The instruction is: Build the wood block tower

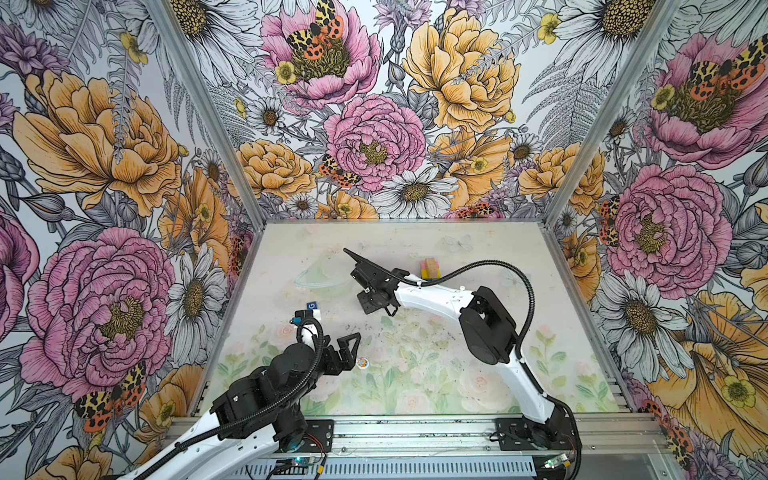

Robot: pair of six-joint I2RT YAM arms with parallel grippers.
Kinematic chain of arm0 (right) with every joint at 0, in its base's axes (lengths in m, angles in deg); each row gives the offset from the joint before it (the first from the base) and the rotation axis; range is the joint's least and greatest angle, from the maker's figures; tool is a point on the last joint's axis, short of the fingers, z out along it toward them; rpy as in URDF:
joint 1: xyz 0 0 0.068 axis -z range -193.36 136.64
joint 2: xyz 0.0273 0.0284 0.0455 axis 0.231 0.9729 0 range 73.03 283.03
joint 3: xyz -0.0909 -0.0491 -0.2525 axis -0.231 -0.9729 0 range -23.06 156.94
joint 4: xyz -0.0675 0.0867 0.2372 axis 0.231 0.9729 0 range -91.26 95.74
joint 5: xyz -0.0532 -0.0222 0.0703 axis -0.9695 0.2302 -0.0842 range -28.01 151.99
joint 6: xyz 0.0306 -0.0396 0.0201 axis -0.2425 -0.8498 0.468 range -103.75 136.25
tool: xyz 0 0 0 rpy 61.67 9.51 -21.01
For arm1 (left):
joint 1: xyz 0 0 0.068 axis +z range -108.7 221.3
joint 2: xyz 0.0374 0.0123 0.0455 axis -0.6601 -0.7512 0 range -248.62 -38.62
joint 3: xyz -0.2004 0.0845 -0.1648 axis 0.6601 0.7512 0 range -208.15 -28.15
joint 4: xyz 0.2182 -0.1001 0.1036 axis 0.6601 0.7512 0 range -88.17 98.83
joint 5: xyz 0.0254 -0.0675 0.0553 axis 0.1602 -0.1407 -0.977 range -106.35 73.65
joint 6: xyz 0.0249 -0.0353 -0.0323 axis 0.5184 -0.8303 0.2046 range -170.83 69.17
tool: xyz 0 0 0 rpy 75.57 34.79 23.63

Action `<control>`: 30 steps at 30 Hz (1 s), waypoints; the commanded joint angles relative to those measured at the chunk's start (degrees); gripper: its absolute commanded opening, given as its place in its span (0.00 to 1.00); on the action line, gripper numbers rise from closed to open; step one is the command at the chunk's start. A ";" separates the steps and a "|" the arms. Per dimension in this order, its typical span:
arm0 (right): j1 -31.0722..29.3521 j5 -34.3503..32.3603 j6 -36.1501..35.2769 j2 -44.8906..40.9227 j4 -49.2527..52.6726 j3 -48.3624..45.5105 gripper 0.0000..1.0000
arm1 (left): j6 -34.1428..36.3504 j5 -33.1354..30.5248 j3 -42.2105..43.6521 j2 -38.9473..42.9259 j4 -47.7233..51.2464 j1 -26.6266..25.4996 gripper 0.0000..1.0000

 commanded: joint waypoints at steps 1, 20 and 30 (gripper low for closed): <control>0.42 -2.32 0.42 -5.94 -0.33 -1.83 0.27 | 1.89 0.71 -2.39 -1.02 0.19 0.46 0.99; 5.75 -4.41 0.45 -23.86 0.79 -12.50 0.27 | 10.12 8.79 -10.04 -16.93 -9.35 6.37 0.99; 11.16 -4.84 0.15 -29.52 1.84 -16.53 0.27 | 14.01 17.63 -14.88 -27.36 -15.27 10.38 0.99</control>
